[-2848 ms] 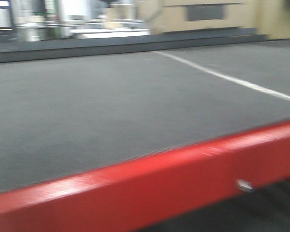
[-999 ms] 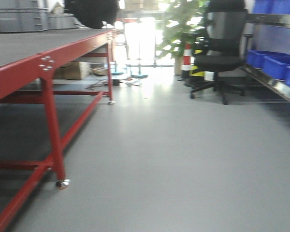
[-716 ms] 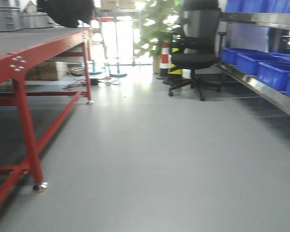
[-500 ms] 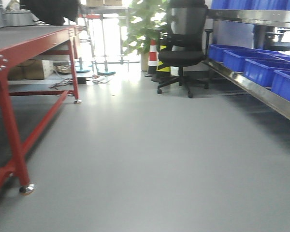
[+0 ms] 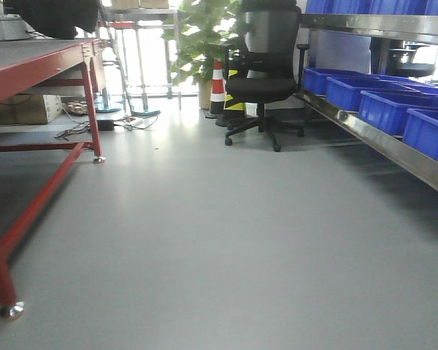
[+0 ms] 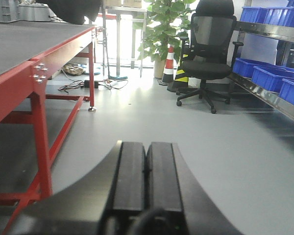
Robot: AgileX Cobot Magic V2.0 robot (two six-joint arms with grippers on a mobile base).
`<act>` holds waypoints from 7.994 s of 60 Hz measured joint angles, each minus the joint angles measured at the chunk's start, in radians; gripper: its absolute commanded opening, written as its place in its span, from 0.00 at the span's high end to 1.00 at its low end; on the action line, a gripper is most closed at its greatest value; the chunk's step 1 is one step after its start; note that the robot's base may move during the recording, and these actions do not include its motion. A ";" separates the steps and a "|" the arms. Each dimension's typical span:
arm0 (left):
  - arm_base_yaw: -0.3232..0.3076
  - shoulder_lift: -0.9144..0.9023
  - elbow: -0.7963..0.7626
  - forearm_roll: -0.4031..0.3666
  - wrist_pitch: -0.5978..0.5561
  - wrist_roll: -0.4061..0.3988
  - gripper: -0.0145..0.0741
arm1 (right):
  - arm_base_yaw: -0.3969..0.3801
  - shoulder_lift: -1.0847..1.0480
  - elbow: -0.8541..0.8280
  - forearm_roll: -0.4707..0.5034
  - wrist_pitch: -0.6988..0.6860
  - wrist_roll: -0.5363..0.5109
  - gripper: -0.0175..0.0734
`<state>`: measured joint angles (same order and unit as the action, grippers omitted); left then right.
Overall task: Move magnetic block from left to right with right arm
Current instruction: 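Drive the base away from the table past the red-framed table, then drive the base past the office chair toward the other table, then drive up to the second carpeted table holding the cube, then lower the red cube onto the carpet with the right gripper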
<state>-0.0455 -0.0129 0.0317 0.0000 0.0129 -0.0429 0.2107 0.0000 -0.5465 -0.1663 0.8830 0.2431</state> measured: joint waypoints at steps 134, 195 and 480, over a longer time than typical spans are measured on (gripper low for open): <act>-0.018 0.000 0.000 0.000 0.000 0.000 0.97 | 0.000 0.000 0.000 -0.002 0.000 -0.002 0.63; -0.016 0.000 0.000 0.000 0.000 0.000 0.97 | 0.000 0.000 0.000 -0.002 0.000 -0.002 0.63; -0.016 0.000 0.000 0.000 0.000 0.000 0.97 | 0.238 1.091 -0.385 0.535 -0.193 -0.603 0.63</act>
<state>-0.0617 -0.0129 0.0317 0.0000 0.0129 -0.0429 0.4488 1.0911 -0.9318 0.3690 0.6900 -0.3597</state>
